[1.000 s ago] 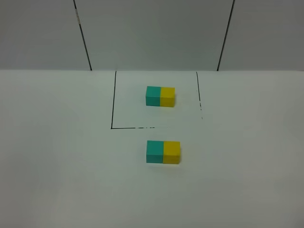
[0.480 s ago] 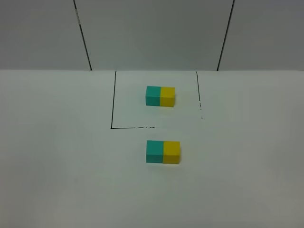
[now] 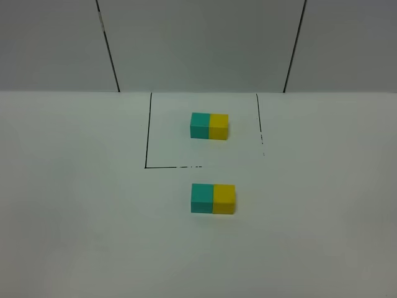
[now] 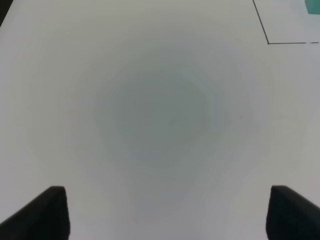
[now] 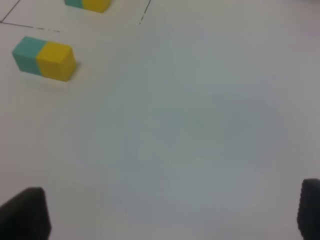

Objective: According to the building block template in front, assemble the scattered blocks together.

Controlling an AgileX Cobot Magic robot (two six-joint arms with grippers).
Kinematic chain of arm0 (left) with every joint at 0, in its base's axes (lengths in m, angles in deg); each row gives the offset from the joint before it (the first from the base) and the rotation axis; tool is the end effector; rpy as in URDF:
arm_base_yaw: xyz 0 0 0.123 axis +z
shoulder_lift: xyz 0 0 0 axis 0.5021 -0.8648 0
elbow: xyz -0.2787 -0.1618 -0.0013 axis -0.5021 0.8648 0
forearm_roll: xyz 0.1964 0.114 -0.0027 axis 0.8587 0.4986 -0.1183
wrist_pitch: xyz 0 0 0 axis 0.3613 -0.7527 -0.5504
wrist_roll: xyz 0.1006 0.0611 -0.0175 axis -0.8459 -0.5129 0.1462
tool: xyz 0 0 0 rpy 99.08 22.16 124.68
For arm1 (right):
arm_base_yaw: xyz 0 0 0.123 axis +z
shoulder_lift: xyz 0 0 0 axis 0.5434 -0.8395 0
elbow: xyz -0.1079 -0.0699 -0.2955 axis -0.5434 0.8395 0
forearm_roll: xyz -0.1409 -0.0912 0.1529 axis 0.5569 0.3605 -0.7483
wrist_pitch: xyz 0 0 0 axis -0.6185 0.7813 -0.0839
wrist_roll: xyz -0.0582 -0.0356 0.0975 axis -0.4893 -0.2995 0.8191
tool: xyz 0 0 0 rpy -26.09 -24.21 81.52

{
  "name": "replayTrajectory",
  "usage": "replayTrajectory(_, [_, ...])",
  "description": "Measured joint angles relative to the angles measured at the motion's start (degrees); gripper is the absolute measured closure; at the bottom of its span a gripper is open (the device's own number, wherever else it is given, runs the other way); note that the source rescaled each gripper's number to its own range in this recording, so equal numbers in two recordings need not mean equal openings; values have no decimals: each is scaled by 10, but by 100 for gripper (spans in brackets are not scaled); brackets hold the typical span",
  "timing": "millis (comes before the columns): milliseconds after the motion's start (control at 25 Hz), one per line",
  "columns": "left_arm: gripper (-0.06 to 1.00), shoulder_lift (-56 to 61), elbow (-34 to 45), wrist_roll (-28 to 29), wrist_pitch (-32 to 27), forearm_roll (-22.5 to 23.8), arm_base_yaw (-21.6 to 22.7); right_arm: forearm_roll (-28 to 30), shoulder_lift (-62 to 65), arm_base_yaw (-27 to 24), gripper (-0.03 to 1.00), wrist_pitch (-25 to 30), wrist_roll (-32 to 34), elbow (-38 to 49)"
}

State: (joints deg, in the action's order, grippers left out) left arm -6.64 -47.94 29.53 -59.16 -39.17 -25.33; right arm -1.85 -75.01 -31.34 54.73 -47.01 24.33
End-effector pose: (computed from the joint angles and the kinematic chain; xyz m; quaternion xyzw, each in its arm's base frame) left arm -0.0408 -0.0135 0.2538 -0.0018 0.8498 -0.0064 0.5271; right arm -0.0378 0.0155 0.2547 -0.0969 0.8540 0.0374 0.5098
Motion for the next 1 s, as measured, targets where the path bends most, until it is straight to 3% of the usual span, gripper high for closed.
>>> replayTrajectory(360, [23,0,0,0,0,0,0,34,20,0,-3,-4,49,2])
replayTrajectory(1000, [23,0,0,0,0,0,0,36,20,0,-3,-4,55,2])
